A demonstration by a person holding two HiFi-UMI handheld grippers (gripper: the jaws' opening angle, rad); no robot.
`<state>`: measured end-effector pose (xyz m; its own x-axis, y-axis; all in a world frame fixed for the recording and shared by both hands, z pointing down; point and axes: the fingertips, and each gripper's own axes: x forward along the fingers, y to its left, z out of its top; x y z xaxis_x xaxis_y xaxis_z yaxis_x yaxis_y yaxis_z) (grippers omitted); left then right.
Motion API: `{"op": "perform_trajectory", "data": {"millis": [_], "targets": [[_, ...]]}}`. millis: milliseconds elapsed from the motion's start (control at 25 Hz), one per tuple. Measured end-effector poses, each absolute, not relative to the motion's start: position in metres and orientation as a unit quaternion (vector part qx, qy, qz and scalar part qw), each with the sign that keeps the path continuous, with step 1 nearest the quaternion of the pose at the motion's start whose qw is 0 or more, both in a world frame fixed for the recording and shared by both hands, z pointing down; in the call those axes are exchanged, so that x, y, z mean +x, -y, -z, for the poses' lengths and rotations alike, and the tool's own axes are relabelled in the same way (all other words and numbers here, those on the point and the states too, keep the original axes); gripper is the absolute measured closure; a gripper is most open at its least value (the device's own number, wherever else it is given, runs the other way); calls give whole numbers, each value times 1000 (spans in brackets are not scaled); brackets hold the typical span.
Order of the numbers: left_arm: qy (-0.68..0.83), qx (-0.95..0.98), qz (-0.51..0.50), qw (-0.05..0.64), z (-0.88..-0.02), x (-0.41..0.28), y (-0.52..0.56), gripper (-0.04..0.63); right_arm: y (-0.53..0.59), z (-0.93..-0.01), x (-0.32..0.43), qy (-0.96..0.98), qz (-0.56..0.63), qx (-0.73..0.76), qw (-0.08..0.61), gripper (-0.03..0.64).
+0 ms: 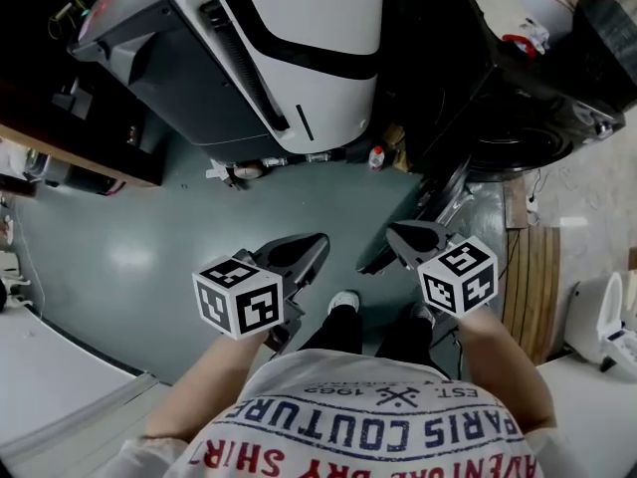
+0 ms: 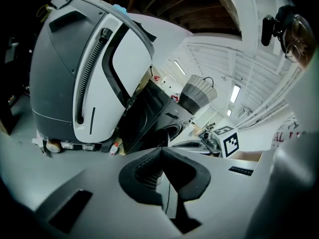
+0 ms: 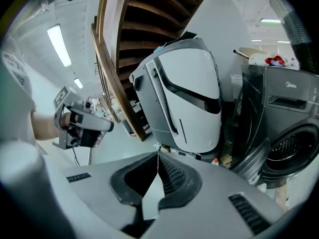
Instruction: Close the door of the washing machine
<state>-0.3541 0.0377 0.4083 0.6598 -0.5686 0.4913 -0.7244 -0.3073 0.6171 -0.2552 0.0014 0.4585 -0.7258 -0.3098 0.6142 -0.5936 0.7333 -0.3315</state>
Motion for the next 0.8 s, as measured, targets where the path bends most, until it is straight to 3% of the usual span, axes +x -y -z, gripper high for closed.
{"op": "perform_trajectory", "data": {"millis": [800], "targets": [[419, 774, -97, 465, -445, -398, -58, 569, 11, -562, -249, 813, -208, 332, 431, 595]]}}
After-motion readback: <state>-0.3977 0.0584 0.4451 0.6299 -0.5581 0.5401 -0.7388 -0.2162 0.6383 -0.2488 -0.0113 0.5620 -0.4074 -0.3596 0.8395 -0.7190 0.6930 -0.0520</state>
